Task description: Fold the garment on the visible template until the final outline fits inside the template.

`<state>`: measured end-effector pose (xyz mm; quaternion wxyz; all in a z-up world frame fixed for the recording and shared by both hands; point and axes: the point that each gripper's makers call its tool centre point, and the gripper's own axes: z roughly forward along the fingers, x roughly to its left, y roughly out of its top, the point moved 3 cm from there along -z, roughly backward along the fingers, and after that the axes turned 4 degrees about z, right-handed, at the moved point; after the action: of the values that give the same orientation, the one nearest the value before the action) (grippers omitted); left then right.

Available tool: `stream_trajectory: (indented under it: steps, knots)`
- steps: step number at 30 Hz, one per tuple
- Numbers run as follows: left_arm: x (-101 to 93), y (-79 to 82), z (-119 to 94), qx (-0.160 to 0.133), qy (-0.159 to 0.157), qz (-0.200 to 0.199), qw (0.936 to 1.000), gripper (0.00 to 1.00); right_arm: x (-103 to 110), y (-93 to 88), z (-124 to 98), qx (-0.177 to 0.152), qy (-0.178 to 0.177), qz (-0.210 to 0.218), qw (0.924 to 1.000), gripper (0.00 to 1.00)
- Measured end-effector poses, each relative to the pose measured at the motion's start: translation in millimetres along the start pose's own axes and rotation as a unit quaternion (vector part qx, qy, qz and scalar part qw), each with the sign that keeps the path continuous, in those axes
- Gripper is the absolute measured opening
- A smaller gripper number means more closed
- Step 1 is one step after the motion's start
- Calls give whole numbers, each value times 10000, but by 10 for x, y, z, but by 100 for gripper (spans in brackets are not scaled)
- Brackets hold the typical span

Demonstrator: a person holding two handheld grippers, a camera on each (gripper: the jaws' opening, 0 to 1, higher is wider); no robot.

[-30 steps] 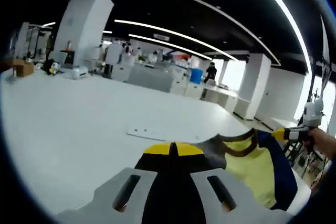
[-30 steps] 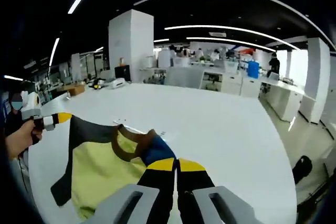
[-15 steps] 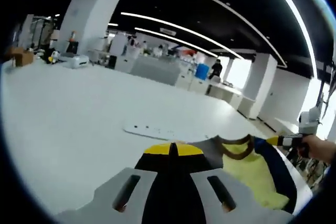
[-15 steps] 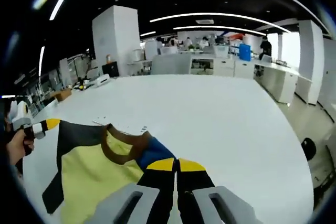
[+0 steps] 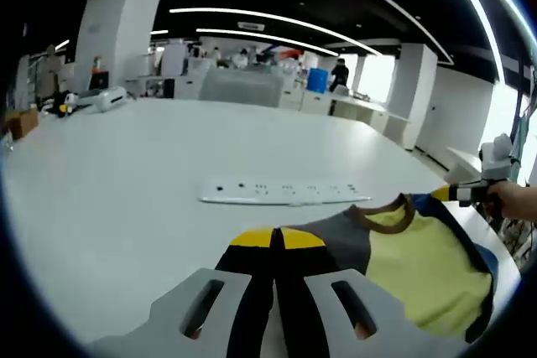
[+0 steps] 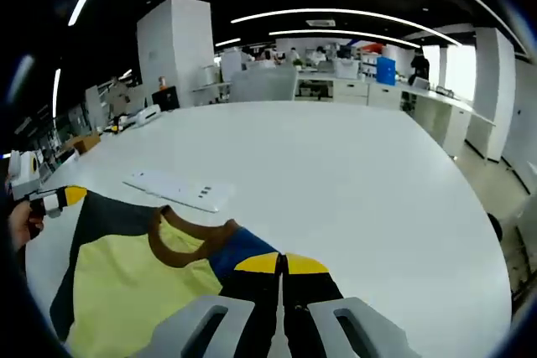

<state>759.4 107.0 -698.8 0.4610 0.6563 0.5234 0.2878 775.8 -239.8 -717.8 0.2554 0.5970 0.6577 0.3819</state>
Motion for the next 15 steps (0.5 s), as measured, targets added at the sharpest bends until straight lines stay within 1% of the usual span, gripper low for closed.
stream_trajectory:
  steps: [2, 3, 5, 9, 11, 13, 15]
  knots:
    - [18, -46, 53, 119, -2, 168, 9998, 0, -32, -5, 21, 14, -66, -12, 10000, 0]
    - [36, -73, 66, 201, 46, 175, 9996, 0, -42, -8, 19, 4, -85, 8, 10000, 0]
    - [41, -85, 84, 212, 8, 166, 9996, 0, -61, -23, 28, 20, -175, -4, 9998, 0]
    - [75, -124, 113, 286, 48, 156, 9995, 0, -60, -40, 23, 49, -183, -19, 9998, 0]
    - [86, -140, 106, 318, 75, 158, 9993, 0, -64, -49, 7, 72, -269, -104, 9996, 0]
    - [91, -141, 89, 335, 97, 222, 9991, 0, -47, -46, -17, 82, -277, -244, 9993, 0]
    - [96, -125, 70, 318, 109, 322, 9989, 0, -45, -2, -59, 14, -311, -342, 9989, 0]
